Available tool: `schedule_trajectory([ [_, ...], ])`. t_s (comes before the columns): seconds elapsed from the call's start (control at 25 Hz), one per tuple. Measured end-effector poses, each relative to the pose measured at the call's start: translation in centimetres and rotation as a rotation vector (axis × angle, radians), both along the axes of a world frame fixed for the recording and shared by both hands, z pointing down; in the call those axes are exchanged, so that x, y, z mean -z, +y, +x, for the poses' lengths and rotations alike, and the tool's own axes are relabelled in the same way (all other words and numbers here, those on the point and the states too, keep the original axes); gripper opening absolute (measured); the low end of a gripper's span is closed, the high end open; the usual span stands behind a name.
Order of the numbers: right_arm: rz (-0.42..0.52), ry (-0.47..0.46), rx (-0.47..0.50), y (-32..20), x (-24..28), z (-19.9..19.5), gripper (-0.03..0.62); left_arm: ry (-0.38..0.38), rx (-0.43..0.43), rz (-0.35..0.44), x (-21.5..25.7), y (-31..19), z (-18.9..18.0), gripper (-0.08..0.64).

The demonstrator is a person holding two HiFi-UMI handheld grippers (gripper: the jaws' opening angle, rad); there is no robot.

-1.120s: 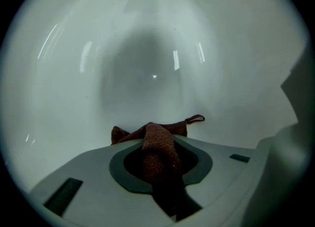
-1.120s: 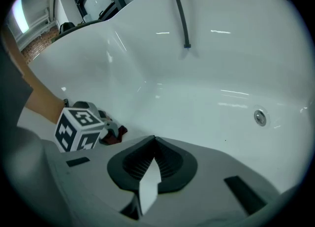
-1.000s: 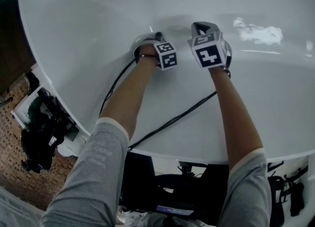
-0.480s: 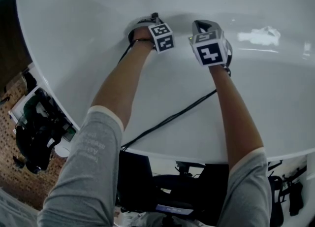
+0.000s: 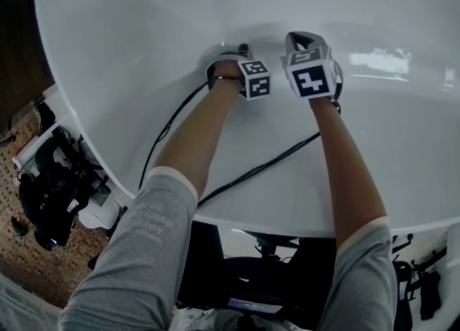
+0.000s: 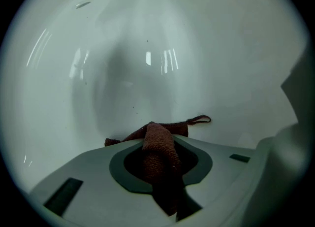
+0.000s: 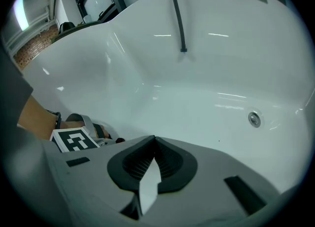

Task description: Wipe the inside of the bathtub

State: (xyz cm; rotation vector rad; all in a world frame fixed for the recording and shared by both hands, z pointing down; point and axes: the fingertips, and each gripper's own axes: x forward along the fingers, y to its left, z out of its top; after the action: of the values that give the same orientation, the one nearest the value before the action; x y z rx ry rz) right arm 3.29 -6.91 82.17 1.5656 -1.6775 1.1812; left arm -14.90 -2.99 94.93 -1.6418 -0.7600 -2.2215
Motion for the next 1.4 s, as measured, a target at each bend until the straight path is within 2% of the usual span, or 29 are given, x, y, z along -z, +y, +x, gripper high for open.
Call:
schedule_trajectory([
  [0.16, 0.004, 0.007, -0.014, 0.0, 0.0, 0.3, 0.005, -0.187, -0.041, 0.012, 0.3, -0.6, -4.4, 0.097],
  [0.28, 0.007, 0.017, -0.008, -0.4, 0.1, 0.5, 0.006, -0.228, -0.096, 0.033, 0.6, -1.4, -6.3, 0.097],
  [0.4, 0.008, 0.015, 0.024, -0.7, 0.9, -0.4, 0.006, -0.264, -0.072, 0.039, 1.3, -1.8, -7.3, 0.097],
  [0.52, 0.005, 0.020, 0.045, -0.8, 1.7, -0.7, 0.005, -0.258, -0.030, 0.034, 2.5, -2.1, -8.0, 0.097],
  [0.84, 0.029, 0.053, 0.059, -2.8, 6.9, -2.3, 0.006, -0.287, -0.001, 0.020, 8.3, -2.9, -11.3, 0.097],
  [1.04, 0.047, 0.060, 0.047, -5.6, 8.6, -5.5, 0.005, -0.300, 0.022, 0.030, 10.4, -5.8, -15.4, 0.097],
  [1.2, 0.054, 0.060, 0.047, -6.7, 8.4, -6.1, 0.005, -0.293, 0.057, 0.047, 10.7, -7.3, -16.7, 0.097],
  [1.4, 0.053, 0.078, 0.051, -6.4, 12.2, -7.2, 0.005, -0.271, 0.109, 0.073, 15.2, -8.2, -18.3, 0.097],
])
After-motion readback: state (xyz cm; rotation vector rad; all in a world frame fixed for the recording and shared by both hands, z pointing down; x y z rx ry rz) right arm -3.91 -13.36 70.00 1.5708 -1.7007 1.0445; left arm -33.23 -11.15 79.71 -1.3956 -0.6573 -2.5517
